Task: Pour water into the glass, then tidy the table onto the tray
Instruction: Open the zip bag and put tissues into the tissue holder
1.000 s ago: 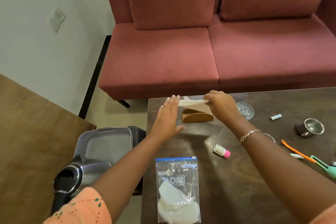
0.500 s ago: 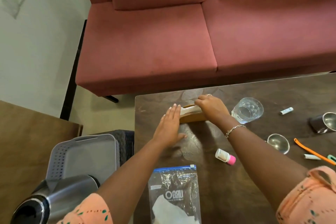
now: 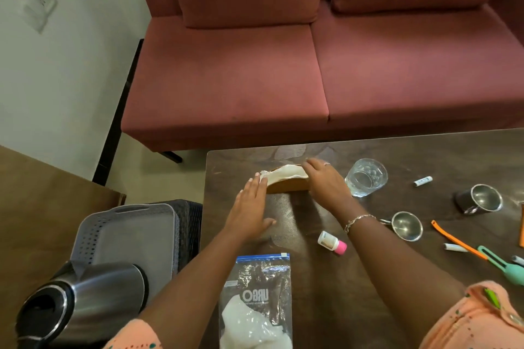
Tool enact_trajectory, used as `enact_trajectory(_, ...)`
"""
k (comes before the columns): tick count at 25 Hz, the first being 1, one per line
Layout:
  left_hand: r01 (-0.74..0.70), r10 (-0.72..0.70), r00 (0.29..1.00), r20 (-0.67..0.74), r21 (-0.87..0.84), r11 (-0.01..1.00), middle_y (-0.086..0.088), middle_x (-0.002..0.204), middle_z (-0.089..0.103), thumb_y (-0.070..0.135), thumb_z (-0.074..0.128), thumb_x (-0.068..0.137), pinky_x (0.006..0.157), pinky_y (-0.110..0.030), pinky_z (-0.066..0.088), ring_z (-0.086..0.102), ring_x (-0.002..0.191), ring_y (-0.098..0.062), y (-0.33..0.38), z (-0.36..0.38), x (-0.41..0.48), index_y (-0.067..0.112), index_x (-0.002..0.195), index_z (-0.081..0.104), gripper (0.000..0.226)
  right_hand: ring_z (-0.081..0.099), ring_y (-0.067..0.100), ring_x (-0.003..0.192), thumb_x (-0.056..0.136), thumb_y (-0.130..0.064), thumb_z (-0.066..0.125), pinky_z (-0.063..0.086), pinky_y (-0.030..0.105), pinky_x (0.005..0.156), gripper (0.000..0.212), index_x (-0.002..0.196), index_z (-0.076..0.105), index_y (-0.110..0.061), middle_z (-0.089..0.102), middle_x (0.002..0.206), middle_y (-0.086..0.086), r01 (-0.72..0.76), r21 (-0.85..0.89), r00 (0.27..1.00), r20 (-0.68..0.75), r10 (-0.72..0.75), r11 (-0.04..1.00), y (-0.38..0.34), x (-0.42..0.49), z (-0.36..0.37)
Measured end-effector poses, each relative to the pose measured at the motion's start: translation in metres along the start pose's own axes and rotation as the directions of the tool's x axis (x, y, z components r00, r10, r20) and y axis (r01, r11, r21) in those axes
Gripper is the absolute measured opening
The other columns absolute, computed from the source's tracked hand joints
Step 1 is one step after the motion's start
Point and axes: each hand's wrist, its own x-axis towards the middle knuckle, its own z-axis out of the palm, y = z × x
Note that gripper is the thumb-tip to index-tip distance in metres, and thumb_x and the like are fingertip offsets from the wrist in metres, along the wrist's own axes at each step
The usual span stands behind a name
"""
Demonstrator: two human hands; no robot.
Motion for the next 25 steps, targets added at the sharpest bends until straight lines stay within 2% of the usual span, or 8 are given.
enact_trajectory(4, 0.036, -0.036, 0.999, 0.005, 0.035, 0.999, -0.009, 0.156, -0.012, 0.037, 0.062, 0.083, 0.118, -0.039, 0.008, -0.006, 0.144, -0.024, 0.016, 0.000, -0.044, 0.012, 0.145, -0.008, 0.096, 0.045, 0.042, 0.124, 0.080, 0.001, 0.055, 0.040, 0.046, 0.103, 0.049, 0.127, 0.045, 0.003, 0.045, 0.136, 0.026, 0.026, -0.062, 0.995, -0.092, -0.032, 0.998, -0.001, -0.054, -0.007)
enact_trajectory(7, 0.041, -0.041, 0.999, 0.009, 0.056, 0.998, -0.010, 0.155, -0.014, 0.038, 0.059, 0.085, 0.118, -0.039, 0.007, -0.008, 0.144, -0.025, 0.030, 0.004, -0.076, 0.012, 0.145, -0.009, 0.094, 0.028, 0.036, 0.138, 0.086, -0.011, 0.056, 0.023, 0.042, 0.114, 0.059, 0.139, 0.031, -0.001, 0.031, 0.148, 0.022, 0.010, -0.105, 0.999, -0.036, -0.014, 0.994, -0.004, -0.090, -0.006)
enact_trajectory(10, 0.021, -0.024, 0.999, 0.031, 0.071, 0.997, -0.011, 0.155, -0.017, 0.039, 0.056, 0.087, 0.117, -0.040, 0.006, -0.011, 0.144, -0.025, 0.041, 0.009, -0.100, 0.012, 0.145, -0.010, 0.092, 0.015, 0.031, 0.143, 0.090, -0.018, 0.053, 0.013, 0.038, 0.117, 0.064, 0.143, 0.022, -0.004, 0.020, 0.153, 0.018, -0.001, -0.119, 1.000, -0.028, -0.002, 0.993, -0.007, -0.119, -0.003)
enact_trajectory(20, 0.022, -0.024, 0.999, 0.028, 0.070, 0.997, -0.012, 0.154, -0.018, 0.043, 0.052, 0.088, 0.117, -0.042, 0.005, -0.012, 0.143, -0.027, 0.070, 0.044, -0.155, 0.011, 0.145, -0.009, 0.089, 0.004, 0.028, 0.145, 0.093, -0.024, 0.048, 0.003, 0.035, 0.118, 0.065, 0.145, 0.014, -0.007, 0.009, 0.156, 0.016, -0.007, -0.155, 0.999, -0.052, -0.001, 0.988, 0.000, -0.197, -0.004)
enact_trajectory(25, 0.024, -0.026, 0.999, 0.041, 0.039, 0.999, -0.011, 0.155, -0.016, 0.042, 0.053, 0.088, 0.117, -0.043, 0.006, -0.011, 0.143, -0.026, 0.105, 0.061, -0.182, 0.013, 0.145, -0.006, 0.087, 0.005, 0.027, 0.145, 0.094, -0.026, 0.046, 0.006, 0.035, 0.118, 0.062, 0.145, 0.015, -0.007, 0.011, 0.156, 0.015, -0.012, -0.132, 0.996, -0.085, 0.001, 0.991, 0.015, -0.242, -0.018)
